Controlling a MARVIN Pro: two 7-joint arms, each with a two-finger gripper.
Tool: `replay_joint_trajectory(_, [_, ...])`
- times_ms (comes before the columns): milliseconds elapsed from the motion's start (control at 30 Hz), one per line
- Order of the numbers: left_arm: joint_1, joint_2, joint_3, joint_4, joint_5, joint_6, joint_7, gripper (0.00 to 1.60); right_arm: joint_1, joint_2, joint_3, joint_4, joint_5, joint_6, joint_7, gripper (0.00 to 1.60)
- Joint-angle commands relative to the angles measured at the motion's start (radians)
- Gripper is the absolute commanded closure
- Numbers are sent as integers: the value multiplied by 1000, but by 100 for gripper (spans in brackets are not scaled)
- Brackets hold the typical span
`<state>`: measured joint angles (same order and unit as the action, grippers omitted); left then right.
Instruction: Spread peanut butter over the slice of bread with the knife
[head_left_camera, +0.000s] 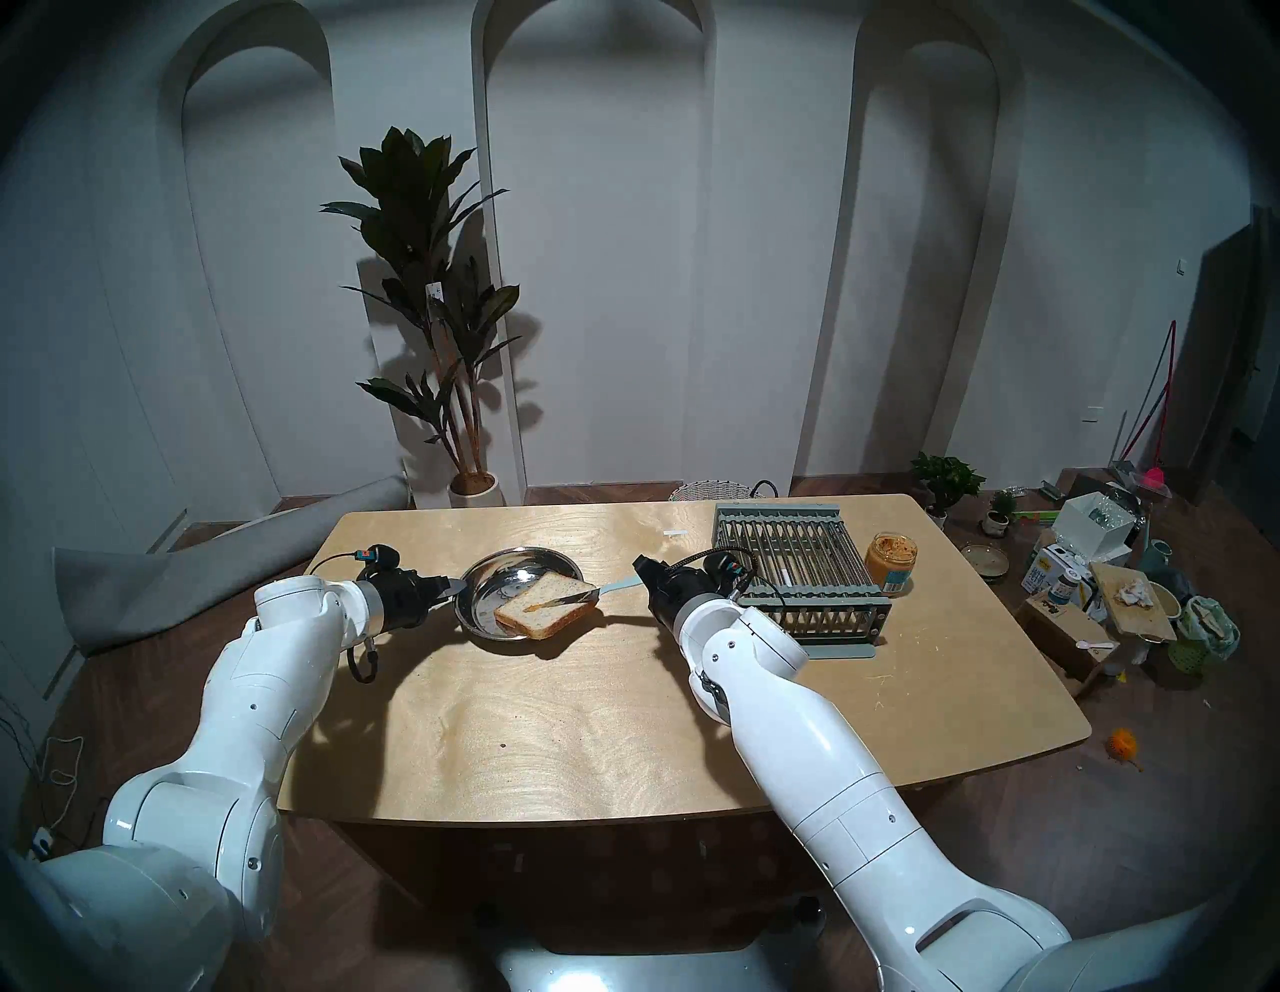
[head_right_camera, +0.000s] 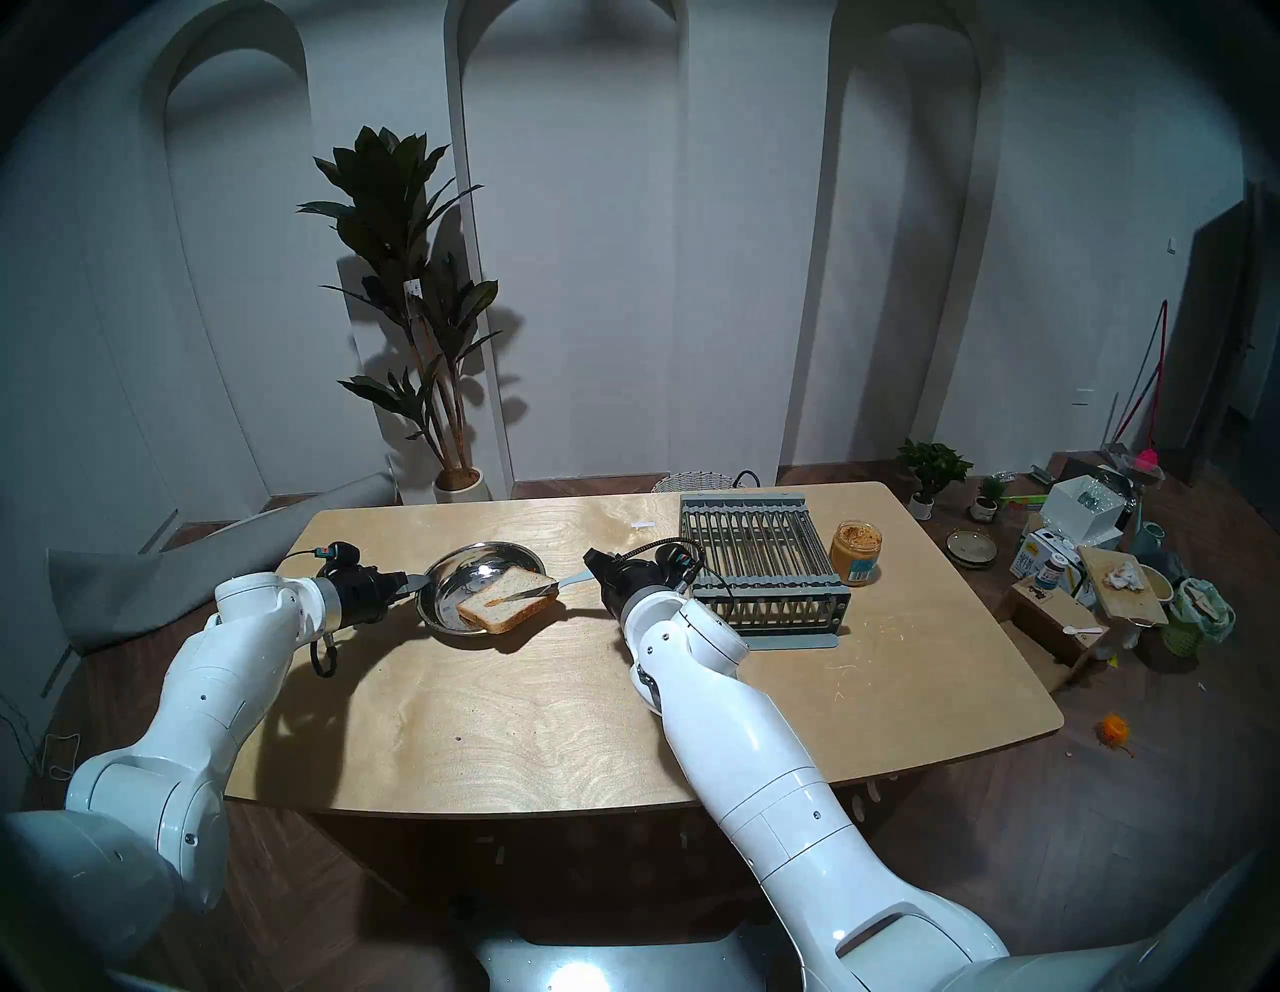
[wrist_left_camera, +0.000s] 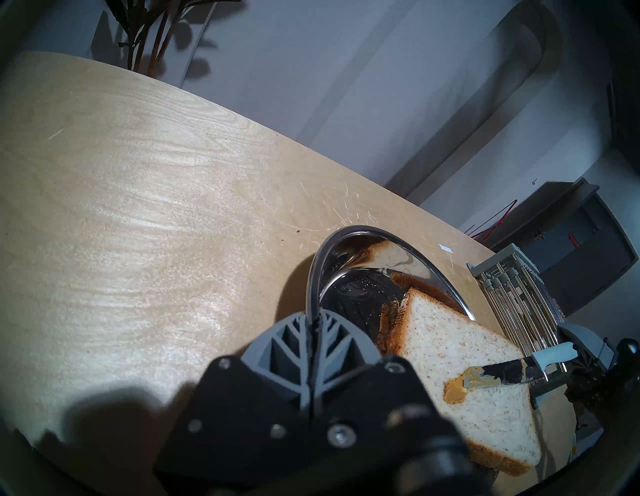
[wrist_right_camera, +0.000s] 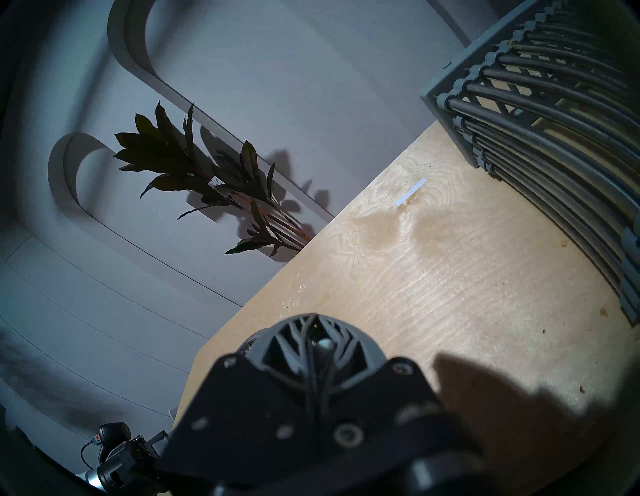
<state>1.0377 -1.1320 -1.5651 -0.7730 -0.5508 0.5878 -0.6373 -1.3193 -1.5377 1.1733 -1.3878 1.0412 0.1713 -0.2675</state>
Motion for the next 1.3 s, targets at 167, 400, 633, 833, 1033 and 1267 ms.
replay_joint_trajectory(167, [-26,12,-6,2,7,-6,1,160,23,1,9,-38,-1,-3,9,160])
replay_joint_trajectory(400, [-25,11,-10,3,12,-6,1,160,29,8,18,-40,1,-1,11,160])
replay_joint_trajectory(633, [-27,9,-10,9,16,-9,-2,160,32,10,27,-43,6,-1,21,160])
replay_joint_trajectory(833, [-27,7,-9,10,20,-11,-5,160,35,10,34,-55,10,2,24,160])
replay_joint_trajectory(1033, [-28,6,-11,11,22,-13,-5,160,42,14,40,-58,16,1,28,160])
replay_joint_trajectory(1267, [-30,5,-12,12,26,-15,-7,160,48,19,45,-65,21,1,30,160])
